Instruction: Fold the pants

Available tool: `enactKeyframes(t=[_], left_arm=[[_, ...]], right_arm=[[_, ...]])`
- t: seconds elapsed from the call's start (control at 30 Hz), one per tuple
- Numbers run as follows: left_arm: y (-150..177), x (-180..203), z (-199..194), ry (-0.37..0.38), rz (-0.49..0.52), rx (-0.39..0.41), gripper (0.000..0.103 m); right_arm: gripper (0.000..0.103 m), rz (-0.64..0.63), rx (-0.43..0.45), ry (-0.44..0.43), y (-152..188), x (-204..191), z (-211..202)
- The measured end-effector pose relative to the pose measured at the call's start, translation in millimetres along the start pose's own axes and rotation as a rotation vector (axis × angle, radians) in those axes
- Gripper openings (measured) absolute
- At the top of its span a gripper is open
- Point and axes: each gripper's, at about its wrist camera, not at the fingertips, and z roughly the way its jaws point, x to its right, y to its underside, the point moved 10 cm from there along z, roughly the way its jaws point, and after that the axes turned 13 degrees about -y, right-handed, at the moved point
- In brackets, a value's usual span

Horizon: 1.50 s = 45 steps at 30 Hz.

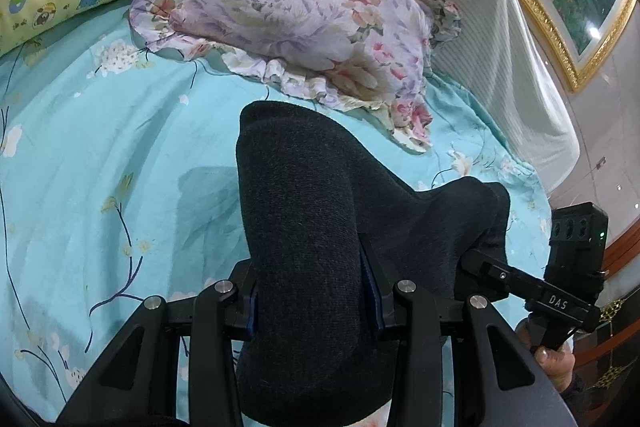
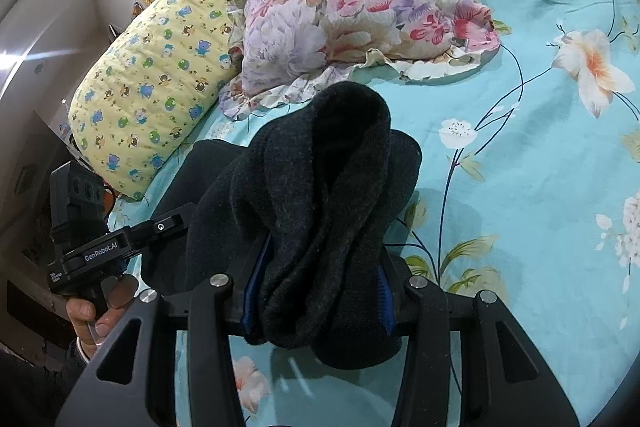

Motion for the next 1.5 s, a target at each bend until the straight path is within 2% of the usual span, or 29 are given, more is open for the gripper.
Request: enactKeyframes(t=[0.23,0.33,0.4,0.53,0.9,1.1,1.2,1.33,1.5], left_arm=[[7,-11,8,-0.009,-0.02,-0.017,0.053],[6,-15,5,-0.031,-0.015,-0.001,0.063],[6,-17,1,-0.038,-0.014,0.011,0.068],[8,-21,-1,-0.052,-0.012,0.013,0.071],[19,-28,-9,-0.082,-0.013,0.019,0.078],[25,-31,-27,-0.154,0.009,0.083,0.082],[31,-30,-32,-0.172,0.031,0.09,0.083],[42,-28,-40,-0.209,0.066,0.107,0.083],[56,-25,-48,-0.246,0.093,0.119,0.084]], right_arm=[[0.063,0.031,-0.014,0.012,6,13,5],[0.072,0.054,-0.012,0.012,8,16,5],[0.073,0.066,-0.006,0.015,8,17,3],[0.082,0.07,0.01,0.036,8,18,-2],[0.083,0.042,0.01,0.083,18,14,-7],[0.084,0.015,0.042,0.106,23,7,-16],[0.084,-0.007,0.057,0.134,27,2,-21],[0.088,-0.069,0.109,0.172,34,-12,-33],[0.092,-0.177,0.132,0.217,45,-32,-39]])
